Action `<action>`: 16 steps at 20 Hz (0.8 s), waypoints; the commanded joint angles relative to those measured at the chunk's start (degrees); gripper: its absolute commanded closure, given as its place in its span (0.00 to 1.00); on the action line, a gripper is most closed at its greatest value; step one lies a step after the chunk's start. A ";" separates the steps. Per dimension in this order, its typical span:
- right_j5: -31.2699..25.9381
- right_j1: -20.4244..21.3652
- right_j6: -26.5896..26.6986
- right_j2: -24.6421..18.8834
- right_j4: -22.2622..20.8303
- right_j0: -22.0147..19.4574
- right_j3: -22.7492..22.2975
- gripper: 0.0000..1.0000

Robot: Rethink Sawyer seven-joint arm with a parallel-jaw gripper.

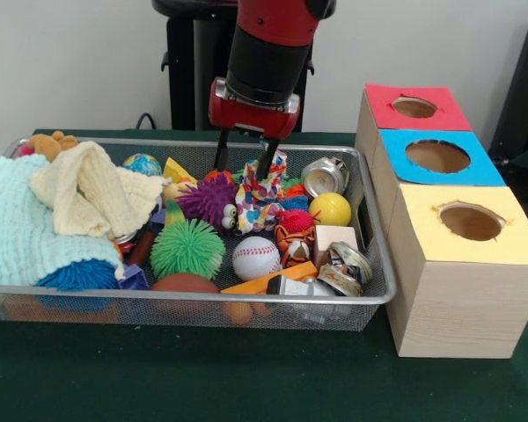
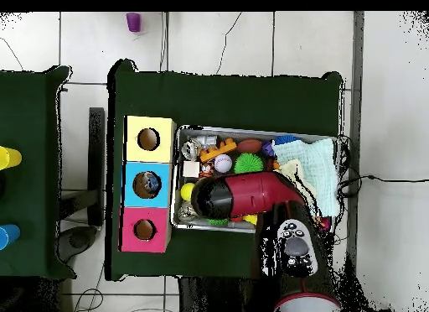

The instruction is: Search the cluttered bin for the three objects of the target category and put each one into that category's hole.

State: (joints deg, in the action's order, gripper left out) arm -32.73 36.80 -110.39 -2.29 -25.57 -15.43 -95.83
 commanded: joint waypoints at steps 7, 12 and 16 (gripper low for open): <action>-4.01 -0.19 5.70 -3.64 -2.46 -4.00 3.66 0.00; -4.39 0.08 4.93 -3.13 -2.87 -3.10 4.23 0.00; -3.89 -0.69 4.01 -1.94 -4.02 -1.93 5.69 0.00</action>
State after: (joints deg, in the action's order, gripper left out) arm -32.73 37.35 -110.39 -2.32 -25.58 -18.15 -93.38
